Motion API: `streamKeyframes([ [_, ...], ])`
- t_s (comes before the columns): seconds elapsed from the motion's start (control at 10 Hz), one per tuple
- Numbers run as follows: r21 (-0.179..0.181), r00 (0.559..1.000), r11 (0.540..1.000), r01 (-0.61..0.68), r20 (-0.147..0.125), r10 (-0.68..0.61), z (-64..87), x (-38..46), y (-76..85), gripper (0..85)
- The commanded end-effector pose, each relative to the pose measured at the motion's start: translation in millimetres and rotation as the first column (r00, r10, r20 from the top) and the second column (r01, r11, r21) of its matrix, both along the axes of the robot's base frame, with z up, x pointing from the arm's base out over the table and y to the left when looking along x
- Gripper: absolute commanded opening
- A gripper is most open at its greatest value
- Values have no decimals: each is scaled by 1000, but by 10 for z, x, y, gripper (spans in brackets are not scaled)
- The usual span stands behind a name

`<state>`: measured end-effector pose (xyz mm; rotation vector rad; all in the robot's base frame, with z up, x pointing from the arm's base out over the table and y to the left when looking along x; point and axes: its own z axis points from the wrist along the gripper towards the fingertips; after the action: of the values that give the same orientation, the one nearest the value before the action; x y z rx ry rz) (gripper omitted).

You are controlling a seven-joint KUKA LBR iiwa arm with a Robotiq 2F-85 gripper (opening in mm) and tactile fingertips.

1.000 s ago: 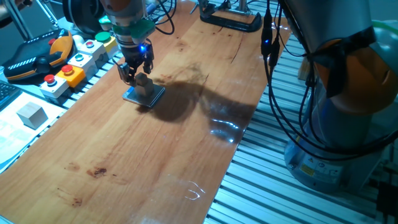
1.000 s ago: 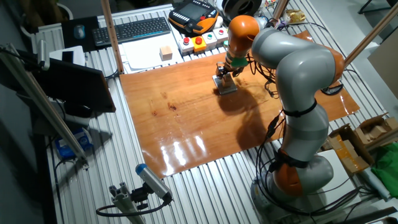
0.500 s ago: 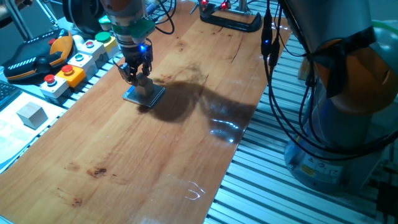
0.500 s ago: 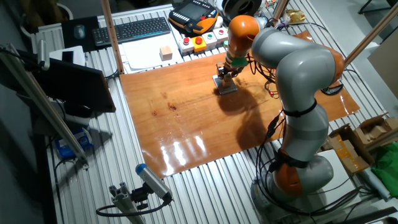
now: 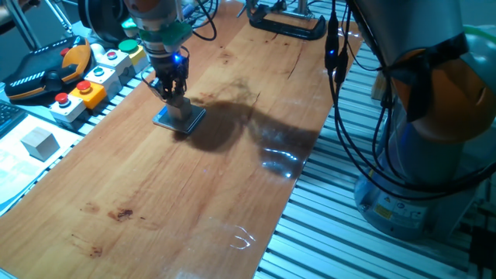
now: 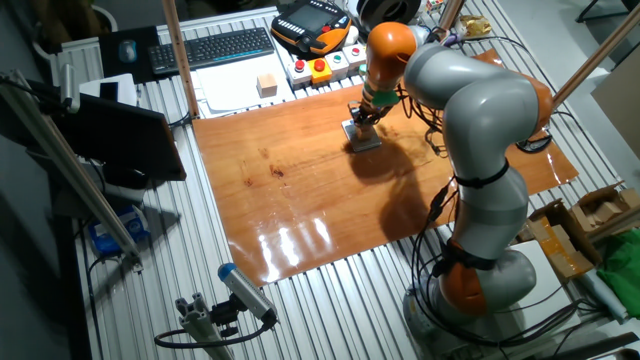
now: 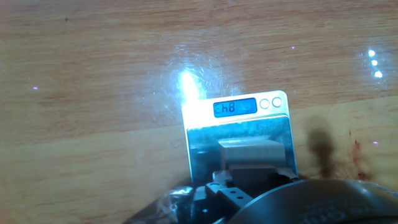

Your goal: Remove the object from the scale

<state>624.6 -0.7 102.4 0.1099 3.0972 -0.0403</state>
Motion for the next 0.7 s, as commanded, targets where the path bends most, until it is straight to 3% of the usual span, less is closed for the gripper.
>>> streamKeyframes([
  [0.0, 1, 1000, 1000, -3, -2, 3, 13, -2, 4, 7],
  [0.3, -3, 1000, 1000, 8, -7, -8, 131, -28, 100, 7],
  [0.6, -10, 999, 999, 45, -16, -45, 207, -57, 330, 7],
])
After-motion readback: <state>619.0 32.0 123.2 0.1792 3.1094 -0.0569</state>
